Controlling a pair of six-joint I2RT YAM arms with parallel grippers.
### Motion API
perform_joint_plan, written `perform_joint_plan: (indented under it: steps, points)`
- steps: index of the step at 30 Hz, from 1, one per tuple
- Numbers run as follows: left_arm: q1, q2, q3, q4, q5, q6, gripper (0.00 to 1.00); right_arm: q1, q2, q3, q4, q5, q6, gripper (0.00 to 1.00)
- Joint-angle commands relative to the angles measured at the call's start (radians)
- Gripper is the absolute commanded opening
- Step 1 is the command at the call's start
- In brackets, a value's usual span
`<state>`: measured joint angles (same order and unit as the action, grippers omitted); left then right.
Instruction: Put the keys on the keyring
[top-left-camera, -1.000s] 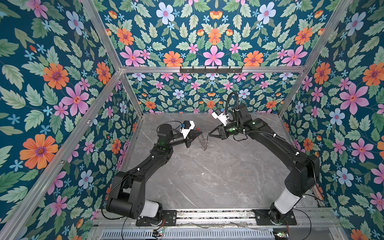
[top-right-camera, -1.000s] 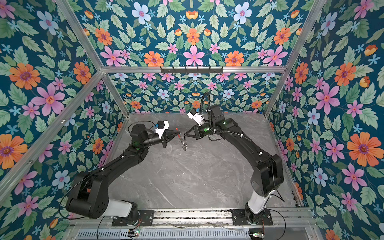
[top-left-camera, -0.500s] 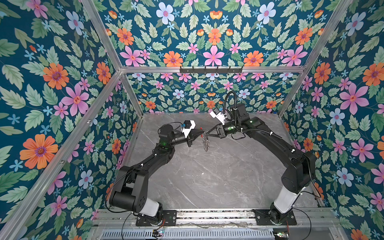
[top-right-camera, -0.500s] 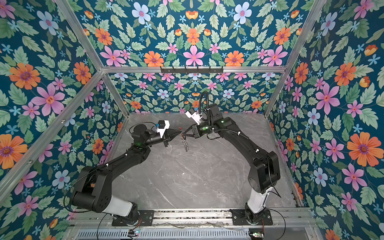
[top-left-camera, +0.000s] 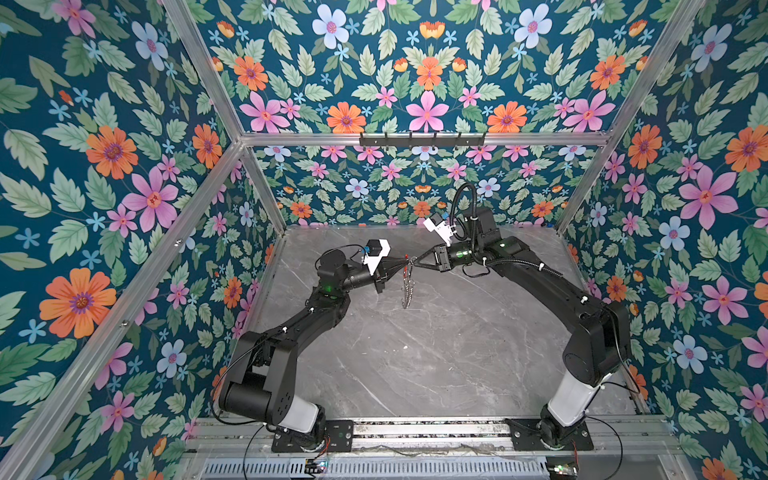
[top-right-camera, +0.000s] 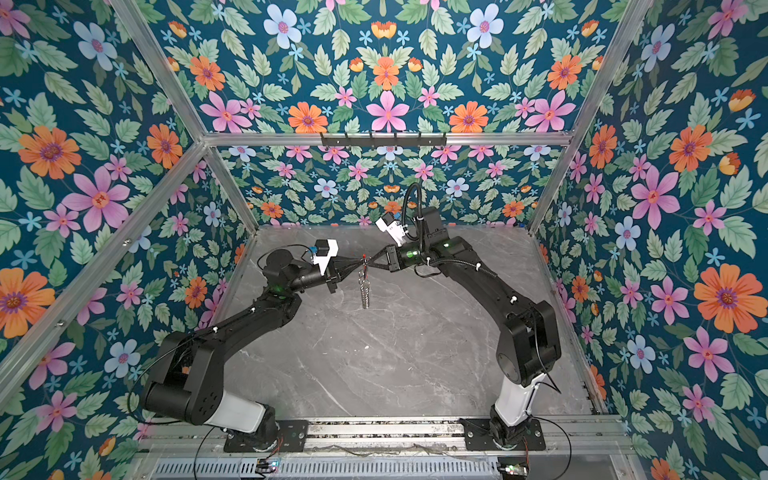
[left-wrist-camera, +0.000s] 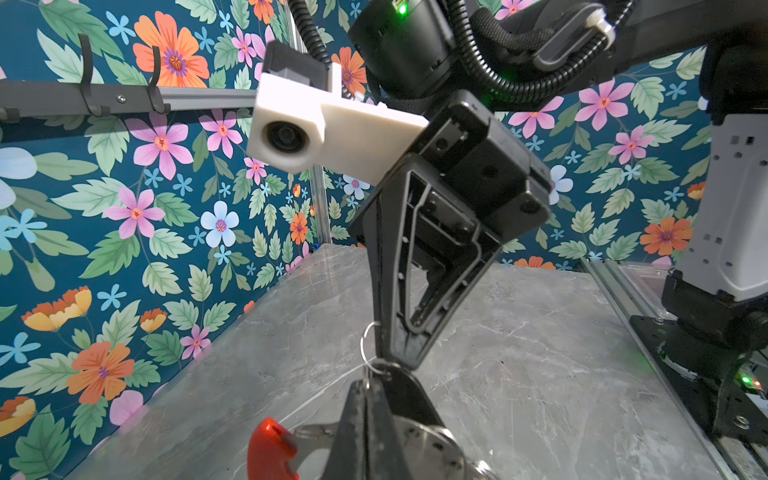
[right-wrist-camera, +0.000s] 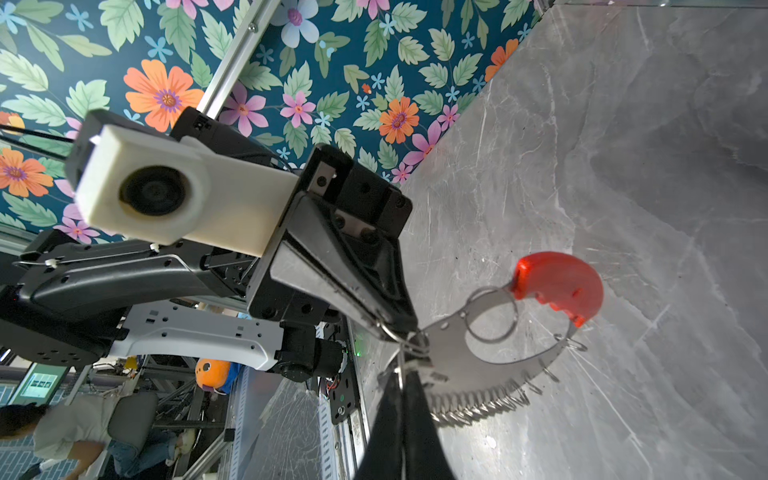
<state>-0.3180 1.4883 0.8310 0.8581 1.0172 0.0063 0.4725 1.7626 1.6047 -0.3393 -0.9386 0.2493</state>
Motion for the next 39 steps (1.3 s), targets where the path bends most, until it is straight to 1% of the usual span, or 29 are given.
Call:
perform_joint_plan:
  steps: [1, 7, 11, 17, 21, 27, 29, 32, 35, 39]
  points:
    - [0.0, -0.003, 0.004, 0.055, 0.02, -0.008, 0.0, -0.003, -0.002, -0.003, 0.052, -0.002, 0.034, 0.0]
    - [0.0, -0.003, 0.002, 0.076, 0.021, -0.021, 0.0, -0.003, 0.006, -0.006, 0.051, -0.012, 0.041, 0.0]
    - [0.0, -0.001, -0.008, 0.133, 0.018, -0.052, 0.0, -0.005, 0.011, -0.013, 0.055, -0.023, 0.049, 0.0]
    - [0.0, 0.019, -0.026, 0.292, 0.003, -0.149, 0.0, -0.005, 0.02, -0.025, 0.084, -0.057, 0.086, 0.0]
    - [0.0, 0.052, -0.032, 0.433, -0.009, -0.248, 0.0, -0.005, 0.012, -0.033, 0.117, -0.084, 0.112, 0.0]
    - [0.0, 0.088, -0.044, 0.577, -0.031, -0.359, 0.0, -0.006, -0.007, -0.042, 0.121, -0.064, 0.107, 0.0]
    - [0.0, 0.1, -0.049, 0.618, -0.045, -0.393, 0.0, -0.009, -0.027, -0.058, 0.127, -0.038, 0.104, 0.0]
    - [0.0, 0.108, -0.05, 0.627, -0.052, -0.409, 0.0, -0.025, -0.068, -0.086, 0.141, -0.001, 0.098, 0.0]
    - [0.0, 0.113, -0.053, 0.631, -0.064, -0.418, 0.0, -0.04, -0.094, -0.105, 0.149, 0.006, 0.097, 0.0]
    - [0.0, 0.126, -0.045, 0.644, -0.068, -0.431, 0.0, -0.039, -0.094, -0.105, 0.142, -0.019, 0.084, 0.0]
